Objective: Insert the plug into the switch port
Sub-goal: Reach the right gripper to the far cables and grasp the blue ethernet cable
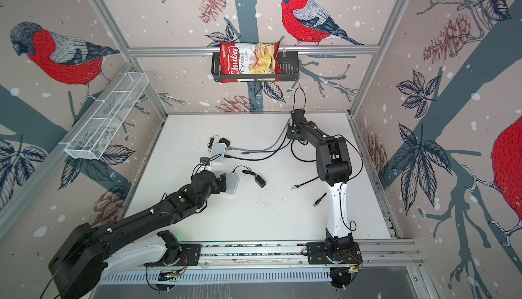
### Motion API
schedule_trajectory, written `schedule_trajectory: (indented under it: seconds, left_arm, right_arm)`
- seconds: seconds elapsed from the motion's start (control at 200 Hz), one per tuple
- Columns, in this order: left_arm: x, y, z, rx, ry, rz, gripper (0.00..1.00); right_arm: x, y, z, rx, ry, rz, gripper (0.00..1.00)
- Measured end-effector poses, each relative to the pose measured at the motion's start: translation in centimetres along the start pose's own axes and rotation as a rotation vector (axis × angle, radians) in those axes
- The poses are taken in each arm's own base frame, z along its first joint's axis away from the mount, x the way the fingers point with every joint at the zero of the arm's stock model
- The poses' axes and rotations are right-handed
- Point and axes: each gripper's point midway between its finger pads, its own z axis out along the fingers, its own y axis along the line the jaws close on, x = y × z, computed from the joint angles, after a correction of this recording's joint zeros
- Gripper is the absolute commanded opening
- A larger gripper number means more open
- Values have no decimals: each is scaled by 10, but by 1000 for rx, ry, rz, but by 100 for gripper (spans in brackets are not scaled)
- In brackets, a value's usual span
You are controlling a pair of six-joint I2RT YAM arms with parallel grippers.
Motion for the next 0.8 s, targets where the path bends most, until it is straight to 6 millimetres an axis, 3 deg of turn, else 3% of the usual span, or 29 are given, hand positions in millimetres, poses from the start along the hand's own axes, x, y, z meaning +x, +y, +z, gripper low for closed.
schedule_trajectory:
  seconds: [0.305, 0.655, 0.8]
  left_arm:
    - [0, 0, 0, -2, 1, 0, 97]
    - [2, 2, 1, -6, 4, 0, 97]
    - [1, 3, -1, -3, -3, -5, 97]
  right_arm:
    - [4, 4, 19, -20, 22, 4, 28]
    - [3, 1, 23, -27, 21, 40, 6]
    - [1, 3, 23, -61, 16, 76, 3]
